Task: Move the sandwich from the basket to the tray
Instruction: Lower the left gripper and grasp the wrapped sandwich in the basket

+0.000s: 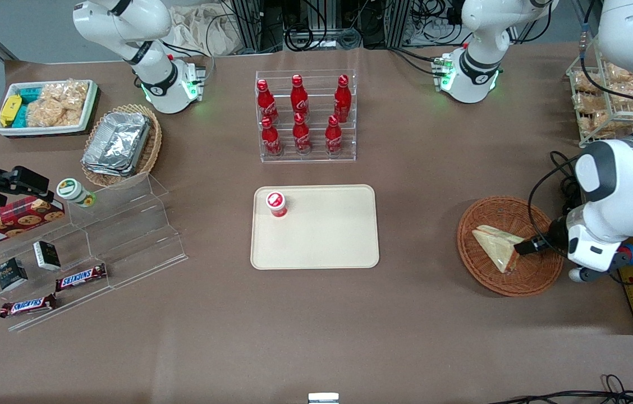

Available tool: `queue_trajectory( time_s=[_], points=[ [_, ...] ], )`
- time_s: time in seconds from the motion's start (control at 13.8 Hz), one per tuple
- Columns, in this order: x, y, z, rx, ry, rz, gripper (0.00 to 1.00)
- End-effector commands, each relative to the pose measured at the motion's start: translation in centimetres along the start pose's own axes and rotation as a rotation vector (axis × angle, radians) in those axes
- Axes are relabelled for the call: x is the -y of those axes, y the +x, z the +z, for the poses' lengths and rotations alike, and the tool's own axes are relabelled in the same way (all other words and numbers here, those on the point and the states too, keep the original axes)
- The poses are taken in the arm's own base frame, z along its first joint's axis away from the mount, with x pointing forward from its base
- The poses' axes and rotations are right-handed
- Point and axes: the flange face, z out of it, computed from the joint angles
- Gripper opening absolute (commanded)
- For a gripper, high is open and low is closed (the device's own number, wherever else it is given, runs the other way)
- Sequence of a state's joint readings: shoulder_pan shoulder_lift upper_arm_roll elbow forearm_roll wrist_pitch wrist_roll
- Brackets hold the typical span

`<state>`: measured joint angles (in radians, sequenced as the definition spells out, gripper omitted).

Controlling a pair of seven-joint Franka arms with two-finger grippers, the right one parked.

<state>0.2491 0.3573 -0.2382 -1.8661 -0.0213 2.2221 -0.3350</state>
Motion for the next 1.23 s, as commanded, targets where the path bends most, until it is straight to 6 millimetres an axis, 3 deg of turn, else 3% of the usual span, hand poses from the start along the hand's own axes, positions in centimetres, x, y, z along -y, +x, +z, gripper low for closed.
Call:
queue_trajectory(
  time_s=[0.0,0.43,0.72,0.94,1.09,1.16],
  points=[
    [0.1,0.1,1.4,-0.018,-0.015,-0.015,1.00],
    [0.7,-0.4,6.0,-0.081,-0.043,-0.010,1.00],
    [1.0,-0.8,6.8,-0.072,-0.041,-0.015,0.95],
    [1.0,-0.9,6.8,-0.068,-0.039,-0.011,0.43],
    [0.9,-1.0,6.8,-0.064,-0.037,-0.007,0.24],
    [0.8,-1.0,6.6,-0.065,-0.037,-0.003,0.24]
  ],
)
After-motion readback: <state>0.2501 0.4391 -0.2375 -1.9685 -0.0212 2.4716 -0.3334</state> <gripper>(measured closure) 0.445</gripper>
